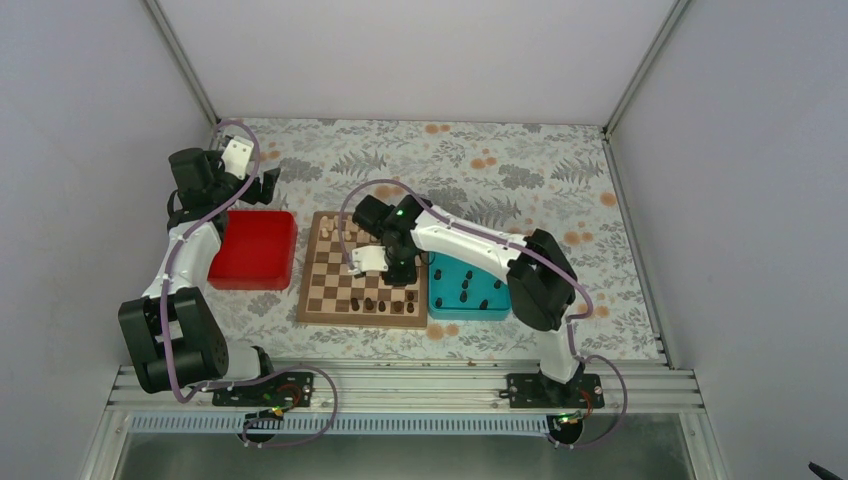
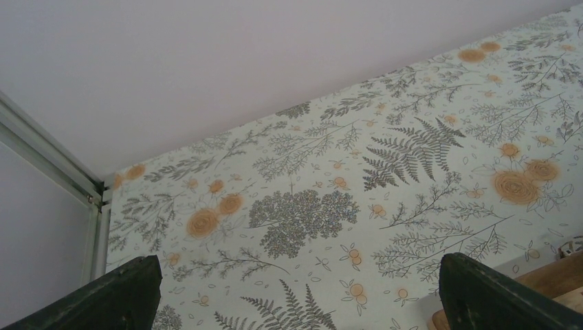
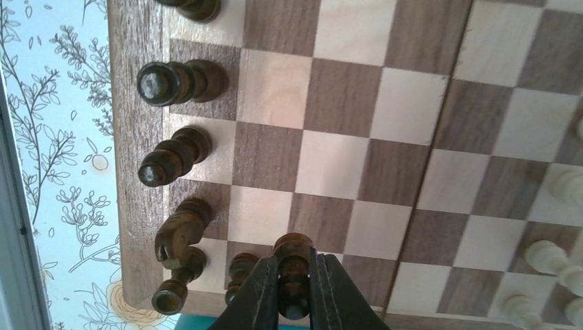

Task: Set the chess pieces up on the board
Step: Place the chess piece on the chessboard, then pick up the chess piece from the storage box.

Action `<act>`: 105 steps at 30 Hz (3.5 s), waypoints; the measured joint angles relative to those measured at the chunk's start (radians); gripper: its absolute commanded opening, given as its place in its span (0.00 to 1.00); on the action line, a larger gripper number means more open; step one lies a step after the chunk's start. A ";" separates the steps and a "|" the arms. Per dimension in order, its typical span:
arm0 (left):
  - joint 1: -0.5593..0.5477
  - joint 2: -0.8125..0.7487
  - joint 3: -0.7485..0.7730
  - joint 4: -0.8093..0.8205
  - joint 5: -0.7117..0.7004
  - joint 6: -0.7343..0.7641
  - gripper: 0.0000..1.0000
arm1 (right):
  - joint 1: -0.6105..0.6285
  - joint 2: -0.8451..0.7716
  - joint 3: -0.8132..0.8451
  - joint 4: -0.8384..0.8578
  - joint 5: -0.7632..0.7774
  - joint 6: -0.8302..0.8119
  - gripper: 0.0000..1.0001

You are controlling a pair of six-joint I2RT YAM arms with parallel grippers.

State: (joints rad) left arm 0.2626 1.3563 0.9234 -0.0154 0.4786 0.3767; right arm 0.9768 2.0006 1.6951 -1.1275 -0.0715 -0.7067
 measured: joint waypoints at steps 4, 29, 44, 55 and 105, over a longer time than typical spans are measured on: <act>0.000 0.000 0.000 0.000 0.000 0.000 1.00 | 0.006 0.000 -0.040 0.013 -0.007 0.000 0.07; 0.004 -0.002 -0.008 0.001 0.000 0.000 1.00 | 0.019 0.035 -0.106 0.060 -0.039 0.000 0.08; 0.005 -0.002 -0.011 0.001 0.000 0.000 1.00 | 0.019 0.035 -0.107 0.061 -0.035 0.001 0.23; 0.006 -0.002 -0.011 0.001 0.000 0.000 1.00 | 0.010 -0.058 -0.107 0.051 -0.021 0.005 0.25; -0.027 -0.008 -0.010 -0.017 -0.018 0.027 1.00 | -0.305 -0.119 -0.357 0.179 -0.075 -0.002 0.49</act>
State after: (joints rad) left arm 0.2352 1.3483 0.9131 -0.0326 0.4610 0.4042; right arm 0.6716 1.8816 1.3384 -0.9482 -0.1467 -0.7082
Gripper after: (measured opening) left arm 0.999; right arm 0.438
